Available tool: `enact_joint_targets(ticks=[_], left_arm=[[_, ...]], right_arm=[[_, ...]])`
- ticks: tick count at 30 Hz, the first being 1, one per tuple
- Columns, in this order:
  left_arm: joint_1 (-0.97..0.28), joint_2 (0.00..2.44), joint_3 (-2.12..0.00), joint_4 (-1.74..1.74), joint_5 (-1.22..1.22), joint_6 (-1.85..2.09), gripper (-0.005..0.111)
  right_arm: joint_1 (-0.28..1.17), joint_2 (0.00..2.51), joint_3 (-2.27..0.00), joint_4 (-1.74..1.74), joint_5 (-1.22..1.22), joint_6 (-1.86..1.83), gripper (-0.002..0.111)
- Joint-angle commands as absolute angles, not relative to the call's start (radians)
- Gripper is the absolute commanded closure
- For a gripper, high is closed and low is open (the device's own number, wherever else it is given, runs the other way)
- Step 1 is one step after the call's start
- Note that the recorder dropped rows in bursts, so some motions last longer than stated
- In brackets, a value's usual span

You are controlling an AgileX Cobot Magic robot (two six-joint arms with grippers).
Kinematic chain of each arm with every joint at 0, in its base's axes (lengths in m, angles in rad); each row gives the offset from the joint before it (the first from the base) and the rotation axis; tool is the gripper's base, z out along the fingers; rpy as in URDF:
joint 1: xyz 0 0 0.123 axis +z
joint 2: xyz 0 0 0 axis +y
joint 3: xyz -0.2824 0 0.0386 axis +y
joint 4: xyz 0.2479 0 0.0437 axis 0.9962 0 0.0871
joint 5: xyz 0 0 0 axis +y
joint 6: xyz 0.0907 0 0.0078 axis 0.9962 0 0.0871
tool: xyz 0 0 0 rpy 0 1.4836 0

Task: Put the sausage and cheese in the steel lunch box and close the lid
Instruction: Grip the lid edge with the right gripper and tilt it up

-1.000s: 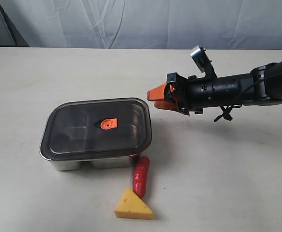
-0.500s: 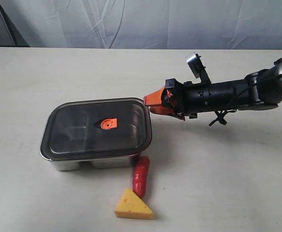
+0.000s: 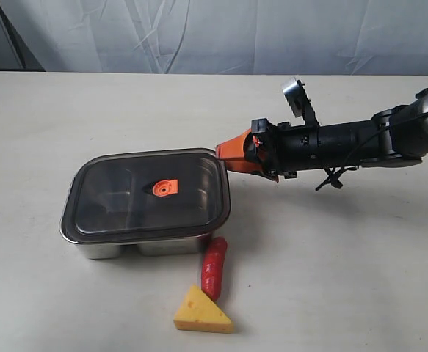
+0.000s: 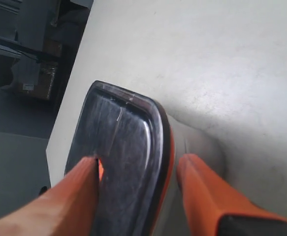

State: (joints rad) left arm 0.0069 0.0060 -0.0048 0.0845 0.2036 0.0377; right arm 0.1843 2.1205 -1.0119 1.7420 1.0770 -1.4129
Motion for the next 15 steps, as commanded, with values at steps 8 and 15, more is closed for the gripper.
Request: enact_joint_targets(ticks=[8, 15], left_arm=[[0.008, 0.0, 0.0, 0.084, 0.193, 0.036, 0.107], [0.008, 0.0, 0.0, 0.086, 0.193, 0.036, 0.107]], right_arm=[[0.232, 2.12, -1.015, 1.744, 1.04, -1.422, 0.058], [0.241, 2.12, -1.015, 1.744, 1.017, -1.424, 0.058]])
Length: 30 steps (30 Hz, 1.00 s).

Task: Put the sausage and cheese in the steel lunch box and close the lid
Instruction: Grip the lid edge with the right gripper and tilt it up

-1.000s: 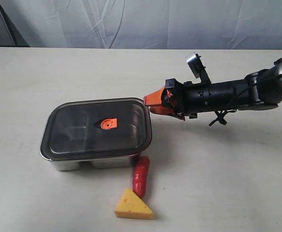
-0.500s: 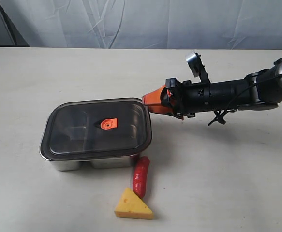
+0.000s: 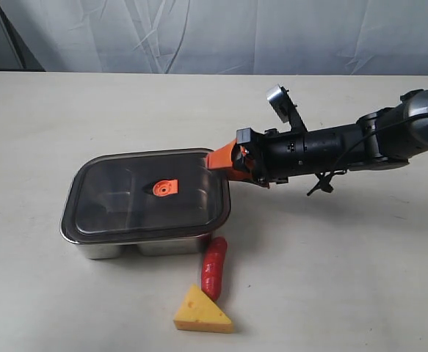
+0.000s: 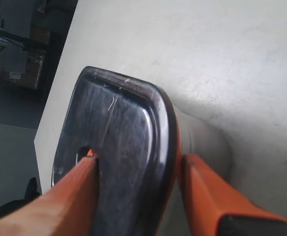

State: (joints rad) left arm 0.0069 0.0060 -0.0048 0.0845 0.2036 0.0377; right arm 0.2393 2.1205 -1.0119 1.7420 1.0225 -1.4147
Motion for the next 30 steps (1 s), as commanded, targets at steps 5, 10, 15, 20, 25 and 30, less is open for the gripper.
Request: enact_joint_targets(ticks=[5, 10, 15, 20, 25, 30], left_arm=[[0.008, 0.0, 0.0, 0.086, 0.193, 0.036, 0.107], [0.008, 0.0, 0.0, 0.086, 0.193, 0.036, 0.107], [0.008, 0.0, 0.0, 0.086, 0.193, 0.036, 0.107], [0.008, 0.0, 0.0, 0.086, 0.193, 0.036, 0.107], [0.008, 0.0, 0.0, 0.086, 0.193, 0.036, 0.107], [0.008, 0.0, 0.0, 0.086, 0.193, 0.036, 0.107]], right_arm=[[0.241, 2.12, -1.015, 1.744, 1.01, -1.424, 0.061], [0.241, 2.12, -1.015, 1.744, 0.978, -1.424, 0.094], [0.241, 2.12, -1.015, 1.744, 0.966, -1.422, 0.109], [0.241, 2.12, -1.015, 1.744, 0.943, -1.421, 0.109], [0.241, 2.113, -1.015, 1.744, 0.952, -1.418, 0.109], [0.241, 2.088, -1.015, 1.744, 0.966, -1.418, 0.109]])
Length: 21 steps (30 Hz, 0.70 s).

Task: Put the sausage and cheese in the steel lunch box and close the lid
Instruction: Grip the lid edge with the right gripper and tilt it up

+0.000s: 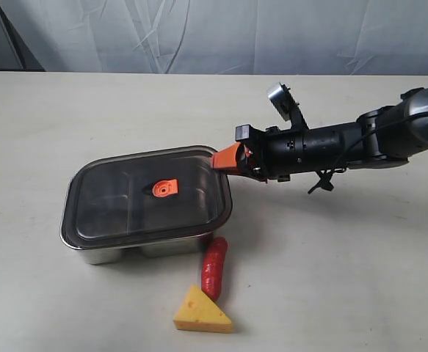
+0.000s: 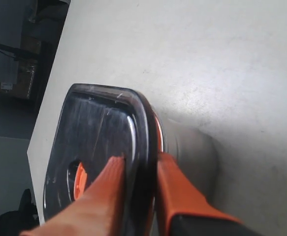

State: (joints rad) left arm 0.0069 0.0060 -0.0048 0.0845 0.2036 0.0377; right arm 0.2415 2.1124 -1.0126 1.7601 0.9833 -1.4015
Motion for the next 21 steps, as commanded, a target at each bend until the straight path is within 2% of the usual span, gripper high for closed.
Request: enact_joint_targets(ticks=[1, 21], left_arm=[[0.008, 0.0, 0.0, 0.086, 0.193, 0.036, 0.107], [0.008, 0.0, 0.0, 0.086, 0.193, 0.036, 0.107]], right_arm=[[0.241, 2.083, -1.015, 1.744, 0.97, -1.418, 0.109], [0.23, 2.049, -1.015, 1.744, 1.15, -1.418, 0.109]])
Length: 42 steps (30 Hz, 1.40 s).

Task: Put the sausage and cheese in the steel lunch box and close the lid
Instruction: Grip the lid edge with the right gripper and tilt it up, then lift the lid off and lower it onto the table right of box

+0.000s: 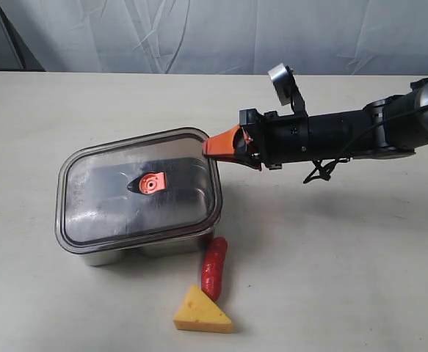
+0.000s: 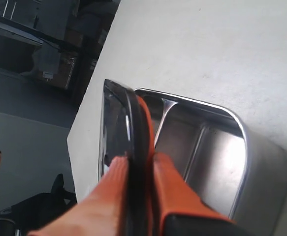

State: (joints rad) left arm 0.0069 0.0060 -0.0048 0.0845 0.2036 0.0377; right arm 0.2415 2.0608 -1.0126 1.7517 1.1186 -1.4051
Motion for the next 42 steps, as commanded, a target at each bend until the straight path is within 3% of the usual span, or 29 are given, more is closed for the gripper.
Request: enact_joint_targets(ticks=[1, 28, 32, 36, 42], left_arm=[[0.008, 0.0, 0.0, 0.086, 0.193, 0.036, 0.107], [0.008, 0.0, 0.0, 0.084, 0.193, 0.036, 0.107], [0.008, 0.0, 0.0, 0.084, 0.193, 0.036, 0.107], [0.008, 0.0, 0.0, 0.084, 0.193, 0.036, 0.107], [0.008, 0.0, 0.0, 0.084, 0.193, 0.036, 0.107]], right_arm=[[0.225, 2.049, -1.015, 1.744, 1.151, -1.418, 0.109], [0.198, 2.037, -1.027, 1.744, 1.221, -1.413, 0.109], [0.146, 1.957, -1.123, 1.744, 1.221, -1.366, 0.109], [0.099, 1.823, -1.204, 1.744, 0.998, -1.364, 0.109], [0.094, 1.626, -1.241, 1.367, 0.702, -1.364, 0.109]])
